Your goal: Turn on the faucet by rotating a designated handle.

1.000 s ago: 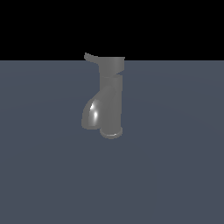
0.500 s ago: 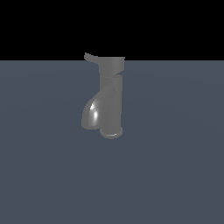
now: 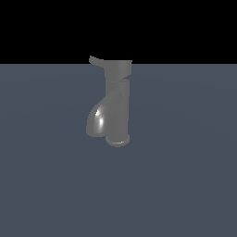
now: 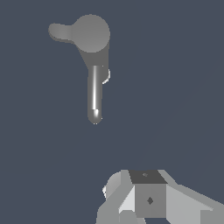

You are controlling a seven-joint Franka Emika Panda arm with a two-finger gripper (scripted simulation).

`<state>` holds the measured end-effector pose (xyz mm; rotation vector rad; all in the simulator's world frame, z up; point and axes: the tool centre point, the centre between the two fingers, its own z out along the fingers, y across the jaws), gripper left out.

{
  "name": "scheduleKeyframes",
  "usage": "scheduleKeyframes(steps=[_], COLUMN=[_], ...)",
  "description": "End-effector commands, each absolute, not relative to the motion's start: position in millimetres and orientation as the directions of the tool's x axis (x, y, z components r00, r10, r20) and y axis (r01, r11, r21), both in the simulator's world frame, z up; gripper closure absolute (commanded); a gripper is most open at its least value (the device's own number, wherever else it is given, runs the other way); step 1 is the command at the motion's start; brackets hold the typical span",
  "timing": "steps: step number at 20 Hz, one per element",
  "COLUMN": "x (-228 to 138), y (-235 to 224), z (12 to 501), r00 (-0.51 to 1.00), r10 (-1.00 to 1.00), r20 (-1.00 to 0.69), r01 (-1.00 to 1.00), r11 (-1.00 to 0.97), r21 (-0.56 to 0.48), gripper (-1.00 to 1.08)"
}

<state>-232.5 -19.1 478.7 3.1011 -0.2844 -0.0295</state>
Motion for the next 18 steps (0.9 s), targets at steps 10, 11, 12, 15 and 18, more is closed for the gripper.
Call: scheduleKeyframes(steps=[10,11,12,15,18], x=[-188,-184,-179,-166,-152], y=[-13,-13,-12,-10,-7], z=[470,468,467,463,458], r00=[0.914,0.904,0.894,0.862,0.825], r10=[-0.405,-0.426,-0.447,-0.507,-0.564], r20=[0.006,0.009,0.012,0.022,0.032], r01=[-0.405,-0.426,-0.447,-0.507,-0.564], r11=[-0.912,-0.902,-0.892,-0.858,-0.821], r21=[0.069,0.072,0.074,0.081,0.086], gripper=[1.08,1.08,1.08,1.08,1.08])
